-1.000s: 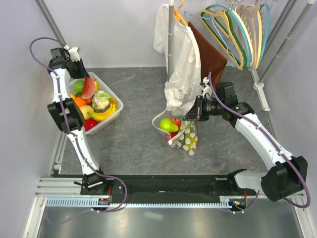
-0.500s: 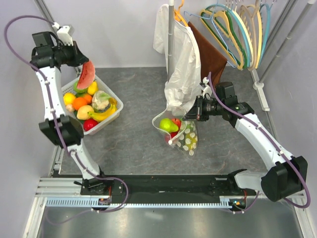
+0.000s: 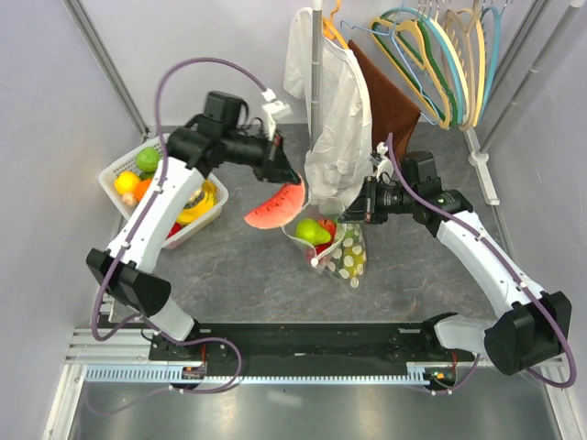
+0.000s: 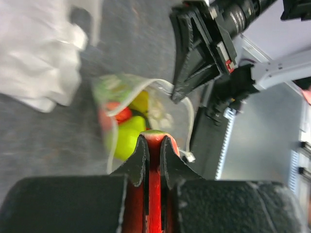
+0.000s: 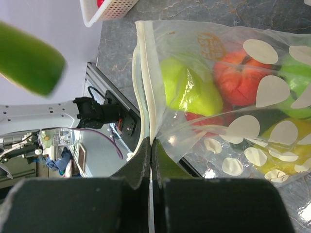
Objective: Place the food in the zip-top bag and seal the zipper
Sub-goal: Place the fake fruit in the zipper food storage bag.
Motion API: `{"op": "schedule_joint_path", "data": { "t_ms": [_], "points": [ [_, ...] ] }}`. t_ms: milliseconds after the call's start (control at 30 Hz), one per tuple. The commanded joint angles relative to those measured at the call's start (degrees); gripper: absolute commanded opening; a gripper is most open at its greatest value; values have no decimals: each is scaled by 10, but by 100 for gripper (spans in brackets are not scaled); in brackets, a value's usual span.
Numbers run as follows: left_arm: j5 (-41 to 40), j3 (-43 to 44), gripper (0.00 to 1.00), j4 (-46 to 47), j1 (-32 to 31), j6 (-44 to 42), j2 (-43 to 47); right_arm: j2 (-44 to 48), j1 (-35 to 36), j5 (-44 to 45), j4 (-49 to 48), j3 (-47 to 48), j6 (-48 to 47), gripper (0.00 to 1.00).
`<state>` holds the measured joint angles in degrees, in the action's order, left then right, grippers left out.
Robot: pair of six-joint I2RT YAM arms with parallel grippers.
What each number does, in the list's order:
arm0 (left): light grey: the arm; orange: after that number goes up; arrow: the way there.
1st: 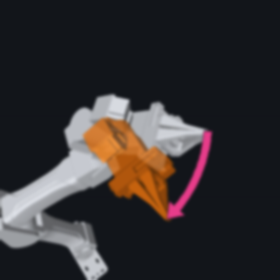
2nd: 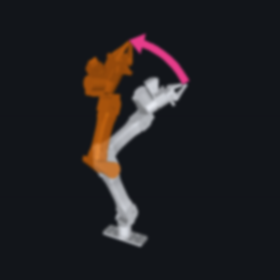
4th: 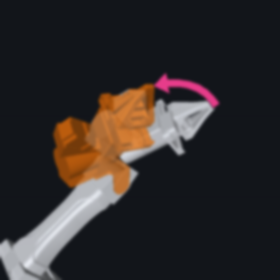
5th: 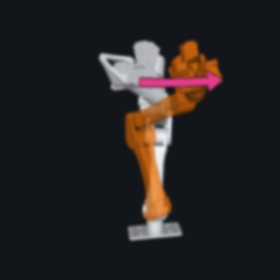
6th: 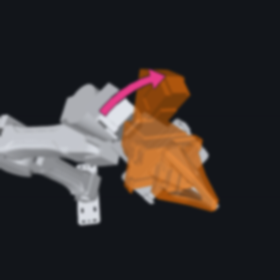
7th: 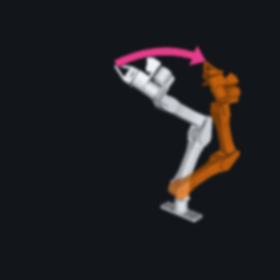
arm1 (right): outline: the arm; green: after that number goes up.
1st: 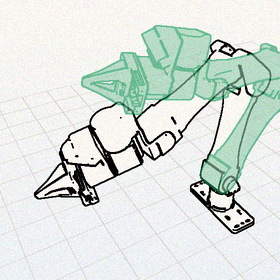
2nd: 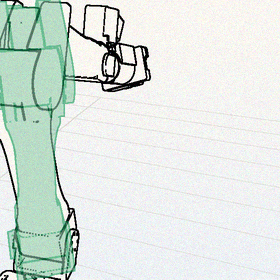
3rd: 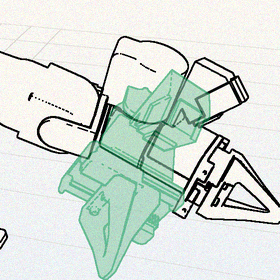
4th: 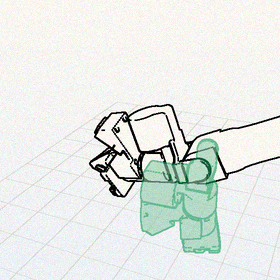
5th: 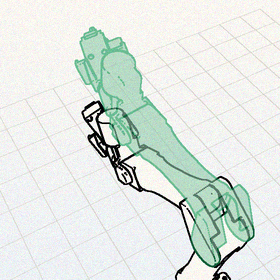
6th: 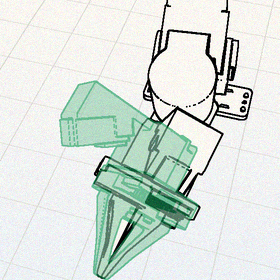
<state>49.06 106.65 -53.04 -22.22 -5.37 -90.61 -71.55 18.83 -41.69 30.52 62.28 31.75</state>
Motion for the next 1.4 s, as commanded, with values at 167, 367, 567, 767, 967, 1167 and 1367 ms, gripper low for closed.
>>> {"op": "schedule_joint_path", "data": {
  "t_ms": [167,367,567,767,967,1167,1367],
  "points": [
    [-69,-22,2,29,-164,100,-55,40,-5,-14,-13,6,3,0],
    [-137,-1,2,74,-190,106,-103,42,-9,-26,-20,-3,12,0],
    [-252,-5,2,117,-191,150,-125,52,-13,-30,-25,-10,17,0],
    [-320,-23,2,165,-191,228,-128,50,-18,-34,-29,-15,23,0],
    [-318,-59,2,186,-191,334,-109,45,-20,-33,-33,-15,27,0],
    [-327,-84,2,198,-192,410,-84,46,-20,-36,-43,-15,37,0],
    [-357,-190,2,382,-175,477,-19,53,-21,-39,-43,-18,42,0]
  ]
}}
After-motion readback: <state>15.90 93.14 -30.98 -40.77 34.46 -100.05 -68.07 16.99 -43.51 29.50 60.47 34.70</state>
